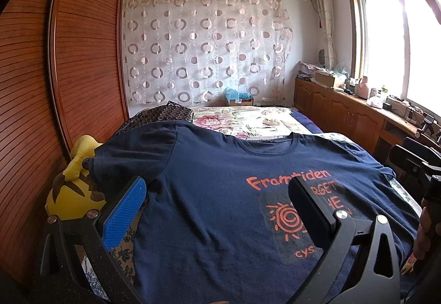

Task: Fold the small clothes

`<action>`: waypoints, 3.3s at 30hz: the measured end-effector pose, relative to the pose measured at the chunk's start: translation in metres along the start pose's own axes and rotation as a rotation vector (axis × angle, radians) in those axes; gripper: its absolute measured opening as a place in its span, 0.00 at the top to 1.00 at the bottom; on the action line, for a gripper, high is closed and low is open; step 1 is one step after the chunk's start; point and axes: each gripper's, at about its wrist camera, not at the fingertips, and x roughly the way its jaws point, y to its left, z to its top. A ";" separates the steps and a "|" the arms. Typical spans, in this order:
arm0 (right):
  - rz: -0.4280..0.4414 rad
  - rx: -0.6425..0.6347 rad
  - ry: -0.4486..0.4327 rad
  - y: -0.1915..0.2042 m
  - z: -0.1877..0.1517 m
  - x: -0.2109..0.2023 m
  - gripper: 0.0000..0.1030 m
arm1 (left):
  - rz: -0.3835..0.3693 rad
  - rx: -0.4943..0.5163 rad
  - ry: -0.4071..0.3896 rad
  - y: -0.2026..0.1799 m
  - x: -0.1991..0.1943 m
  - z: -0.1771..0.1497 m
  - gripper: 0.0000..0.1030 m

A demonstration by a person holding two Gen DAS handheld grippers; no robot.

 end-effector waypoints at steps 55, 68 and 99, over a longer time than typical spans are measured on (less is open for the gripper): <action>0.030 -0.002 0.016 0.005 0.000 0.006 0.00 | 0.009 0.007 0.021 0.008 -0.001 0.013 0.00; 0.083 -0.044 0.073 0.012 0.001 0.028 0.00 | 0.031 0.014 0.068 0.055 0.021 -0.004 0.00; 0.172 -0.105 0.162 0.019 0.014 0.075 0.00 | 0.070 -0.117 0.221 0.176 0.111 0.010 0.46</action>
